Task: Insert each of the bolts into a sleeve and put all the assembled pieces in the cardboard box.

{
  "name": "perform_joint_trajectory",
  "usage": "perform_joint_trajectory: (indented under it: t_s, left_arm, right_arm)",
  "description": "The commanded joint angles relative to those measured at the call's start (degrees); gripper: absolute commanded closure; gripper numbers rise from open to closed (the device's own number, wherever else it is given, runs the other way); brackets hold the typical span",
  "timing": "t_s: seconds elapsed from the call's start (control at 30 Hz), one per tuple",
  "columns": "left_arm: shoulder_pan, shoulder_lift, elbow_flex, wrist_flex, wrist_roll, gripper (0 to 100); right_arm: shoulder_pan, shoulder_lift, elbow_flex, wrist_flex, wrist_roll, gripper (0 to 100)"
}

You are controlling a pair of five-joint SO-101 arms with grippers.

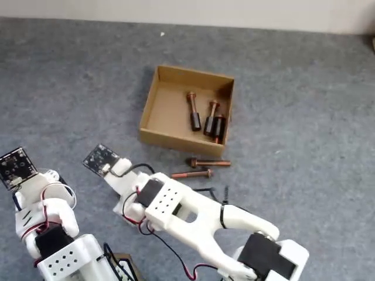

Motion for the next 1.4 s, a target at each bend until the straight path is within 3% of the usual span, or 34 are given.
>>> perform_joint_trajectory:
  t_s: [0.0,0.53,0.67,0.83,1.07,1.23,1.37]
  left_arm:
    - [-1.71,-0.48,-2.33,-1.49,-0.26,99]
    - [-1.71,-0.48,-2.42,-1.49,-0.26,99]
    - [-1.71,-0.48,-2.42,-1.49,-0.26,99]
    - [-1.71,-0.48,-2.33,-1.49,-0.26,99]
    - [-1.71,-0.48,-2.33,-1.49,-0.26,99]
    - [-1.27,-0.48,-2.24,-1.49,-0.26,99]
    - [-1.19,-0.48,-2.07,-1.49,-0.26,99]
  right_arm:
    - [-1.36,0.22,-2.59,1.36,-3.96,87.4]
    - [-3.65,11.91,-6.55,-1.19,-4.22,87.9]
    - [-2.77,13.41,-6.64,-1.10,-3.87,96.6]
    - [-0.04,12.97,-6.64,1.36,2.90,99.3]
    - [2.42,0.84,-6.20,6.64,3.08,99.3]
    - [9.10,-12.97,-6.11,13.67,3.25,99.3]
    - [15.34,-23.34,-3.65,17.63,8.53,99.3]
